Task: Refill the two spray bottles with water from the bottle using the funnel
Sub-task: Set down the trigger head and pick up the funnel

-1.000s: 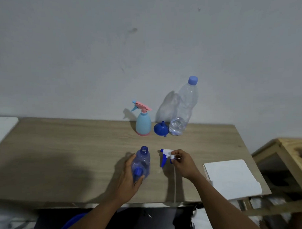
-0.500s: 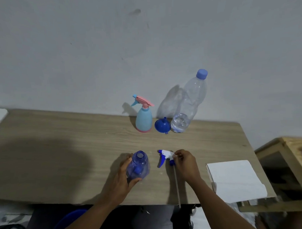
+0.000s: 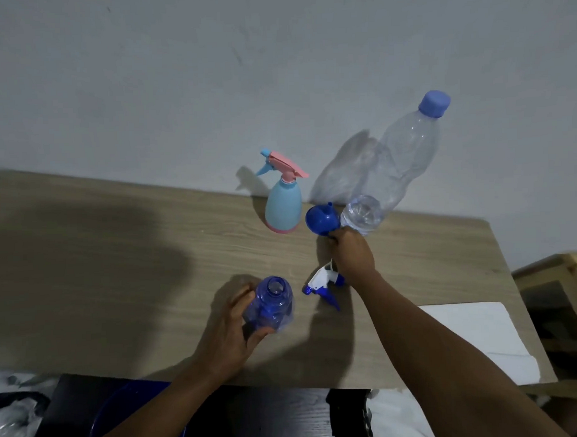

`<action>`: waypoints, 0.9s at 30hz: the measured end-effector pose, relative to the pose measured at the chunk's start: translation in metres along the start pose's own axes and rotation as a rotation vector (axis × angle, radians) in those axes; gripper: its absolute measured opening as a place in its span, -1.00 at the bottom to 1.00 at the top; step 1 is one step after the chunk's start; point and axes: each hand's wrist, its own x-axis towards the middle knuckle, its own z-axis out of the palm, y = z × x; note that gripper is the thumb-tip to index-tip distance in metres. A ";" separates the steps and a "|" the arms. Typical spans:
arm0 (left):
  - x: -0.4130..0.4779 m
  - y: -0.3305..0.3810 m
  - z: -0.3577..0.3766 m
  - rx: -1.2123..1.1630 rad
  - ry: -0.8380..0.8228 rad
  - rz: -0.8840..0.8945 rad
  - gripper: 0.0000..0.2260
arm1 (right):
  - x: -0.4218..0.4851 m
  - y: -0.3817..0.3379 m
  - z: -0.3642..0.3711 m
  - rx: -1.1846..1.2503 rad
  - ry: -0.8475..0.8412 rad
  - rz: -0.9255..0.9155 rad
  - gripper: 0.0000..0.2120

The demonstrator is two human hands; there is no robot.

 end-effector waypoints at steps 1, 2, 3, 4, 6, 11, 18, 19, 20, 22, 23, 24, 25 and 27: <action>0.000 0.001 -0.001 0.001 -0.002 0.003 -0.35 | 0.002 0.001 0.001 -0.030 -0.003 -0.002 -0.85; 0.000 0.002 -0.001 0.005 0.001 -0.002 -0.35 | 0.004 0.001 0.002 -0.053 -0.007 -0.002 -0.86; 0.000 0.001 -0.002 0.008 0.000 -0.013 -0.35 | 0.005 0.002 0.004 -0.068 -0.004 -0.007 -0.86; 0.000 0.000 -0.002 0.006 -0.007 -0.024 -0.35 | 0.007 0.003 0.006 -0.078 -0.004 -0.010 -0.86; -0.001 -0.003 -0.001 0.010 -0.021 -0.037 -0.34 | 0.008 0.006 0.009 -0.091 0.007 -0.038 -0.87; -0.001 -0.007 0.001 0.004 -0.039 -0.022 -0.35 | -0.005 0.006 0.008 0.163 0.102 -0.028 -0.83; 0.000 -0.004 0.003 0.005 0.009 -0.026 -0.32 | -0.044 -0.028 -0.035 0.570 0.238 -0.134 -0.87; 0.001 -0.002 0.002 0.002 0.009 -0.026 -0.33 | -0.052 -0.036 -0.046 0.643 0.230 -0.116 -0.88; 0.001 -0.001 0.002 0.005 0.009 -0.020 -0.34 | -0.062 -0.045 -0.057 0.728 0.212 -0.080 -0.88; -0.001 0.002 0.002 -0.003 -0.014 -0.014 -0.34 | -0.083 -0.061 -0.078 0.913 0.167 -0.018 -0.86; -0.002 0.005 0.001 -0.022 -0.024 -0.043 -0.33 | -0.094 -0.067 -0.087 0.983 0.149 0.001 -0.85; -0.004 0.008 0.001 -0.044 -0.025 -0.084 -0.31 | -0.104 -0.072 -0.095 1.037 0.123 0.015 -0.85; -0.005 0.012 0.000 -0.062 -0.025 -0.122 -0.31 | -0.113 -0.077 -0.101 1.095 0.079 0.039 -0.85; -0.005 0.021 -0.002 -0.080 -0.015 -0.172 -0.33 | -0.128 -0.083 -0.110 1.248 -0.059 0.105 -0.84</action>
